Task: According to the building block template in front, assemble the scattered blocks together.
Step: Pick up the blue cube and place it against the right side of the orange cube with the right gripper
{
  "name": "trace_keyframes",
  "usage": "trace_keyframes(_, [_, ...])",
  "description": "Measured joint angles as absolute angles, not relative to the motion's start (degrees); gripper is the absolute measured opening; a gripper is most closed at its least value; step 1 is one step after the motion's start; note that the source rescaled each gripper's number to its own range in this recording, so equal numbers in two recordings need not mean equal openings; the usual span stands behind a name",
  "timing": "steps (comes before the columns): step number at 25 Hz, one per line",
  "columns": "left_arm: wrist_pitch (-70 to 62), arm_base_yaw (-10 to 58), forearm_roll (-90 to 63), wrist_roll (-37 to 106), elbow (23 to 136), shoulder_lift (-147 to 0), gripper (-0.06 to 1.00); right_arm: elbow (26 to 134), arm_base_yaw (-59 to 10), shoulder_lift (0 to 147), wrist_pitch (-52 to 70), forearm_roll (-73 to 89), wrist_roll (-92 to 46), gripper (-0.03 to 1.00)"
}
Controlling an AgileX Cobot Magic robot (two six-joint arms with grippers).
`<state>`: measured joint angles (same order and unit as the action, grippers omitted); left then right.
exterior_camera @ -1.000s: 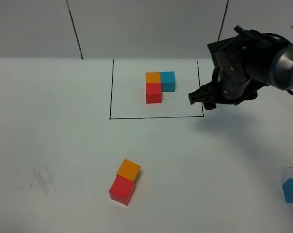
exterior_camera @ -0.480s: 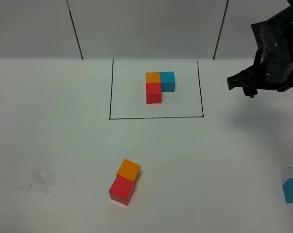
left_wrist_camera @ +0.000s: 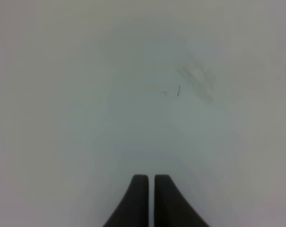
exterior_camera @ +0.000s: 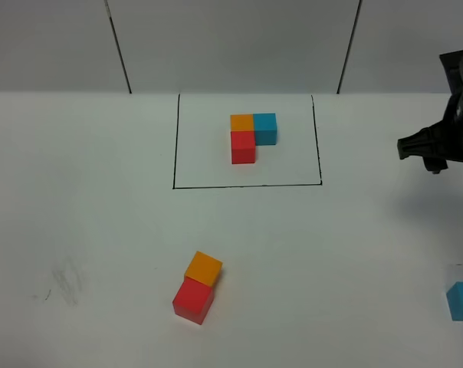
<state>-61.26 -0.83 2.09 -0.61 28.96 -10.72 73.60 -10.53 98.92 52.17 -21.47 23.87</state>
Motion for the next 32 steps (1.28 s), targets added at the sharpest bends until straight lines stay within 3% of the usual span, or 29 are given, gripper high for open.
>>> trace_keyframes(12, [-61.3, -0.8, 2.1, -0.6, 29.0, -10.7, 0.0, 53.3, -4.2, 87.1, 45.4, -21.0, 24.1, 0.69])
trace_keyframes(24, [-61.3, -0.8, 2.1, -0.6, 29.0, -10.7, 0.0, 37.9, -3.8, 84.6, 31.3, -17.5, 25.4, 0.7])
trace_keyframes(27, [-61.3, -0.8, 2.1, -0.6, 29.0, -10.7, 0.0, 35.2, -3.8, 84.6, 28.6, -17.5, 25.0, 0.76])
trace_keyframes(32, [-61.3, -0.8, 2.1, -0.6, 29.0, -10.7, 0.0, 34.3, -3.8, 84.6, 27.2, -17.5, 24.6, 0.95])
